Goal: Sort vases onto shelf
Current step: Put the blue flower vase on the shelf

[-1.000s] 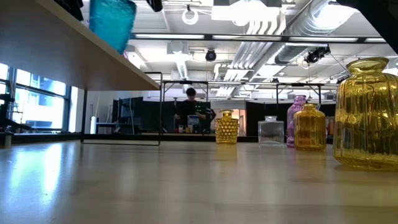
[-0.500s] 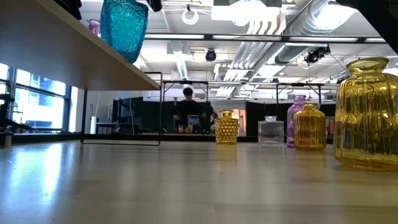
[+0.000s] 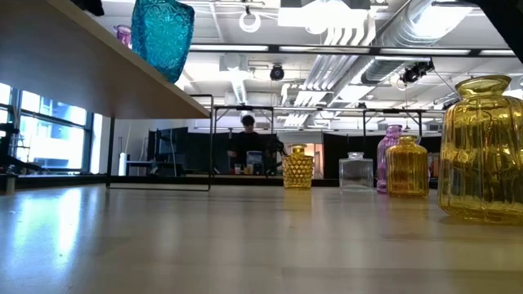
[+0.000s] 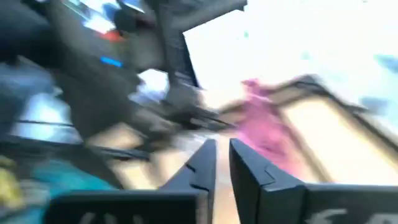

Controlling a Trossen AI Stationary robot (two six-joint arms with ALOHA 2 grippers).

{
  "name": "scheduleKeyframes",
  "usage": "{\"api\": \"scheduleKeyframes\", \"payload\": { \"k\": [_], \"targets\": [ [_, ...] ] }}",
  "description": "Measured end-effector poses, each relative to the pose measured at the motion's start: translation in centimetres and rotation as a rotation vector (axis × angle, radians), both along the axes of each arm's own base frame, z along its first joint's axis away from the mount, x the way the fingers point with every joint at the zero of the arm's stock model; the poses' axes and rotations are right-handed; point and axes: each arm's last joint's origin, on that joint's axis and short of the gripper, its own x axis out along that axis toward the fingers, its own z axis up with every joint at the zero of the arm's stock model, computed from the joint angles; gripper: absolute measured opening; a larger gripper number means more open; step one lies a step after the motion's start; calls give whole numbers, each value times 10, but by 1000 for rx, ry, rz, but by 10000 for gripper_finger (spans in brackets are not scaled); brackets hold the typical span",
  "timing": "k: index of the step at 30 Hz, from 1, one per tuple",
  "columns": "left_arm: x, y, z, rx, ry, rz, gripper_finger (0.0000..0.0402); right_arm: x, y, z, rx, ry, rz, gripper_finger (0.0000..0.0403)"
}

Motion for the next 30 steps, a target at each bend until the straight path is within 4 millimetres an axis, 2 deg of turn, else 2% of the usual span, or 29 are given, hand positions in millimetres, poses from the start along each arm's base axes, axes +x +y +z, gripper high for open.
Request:
{"api": "scheduleKeyframes", "payload": {
  "k": [4, 8, 20, 24, 30],
  "targets": [
    [-10, 6, 8, -13, -63, 22, 119, -11, -6, -6, -73, 125, -133, 4],
    [-20, 11, 14, -11, -119, 42, 119, -22, -15, -13, -36, 234, -199, 1],
    [-44, 26, 35, 33, -345, 88, 119, -14, -33, -63, 134, 395, -189, 0],
    [-54, 32, 39, 17, -385, 96, 119, -9, -30, -78, 219, 397, -131, 0],
    [-67, 38, 43, 7, -438, 118, 119, -2, -11, -94, 273, 372, -105, 0]
  ]
}}
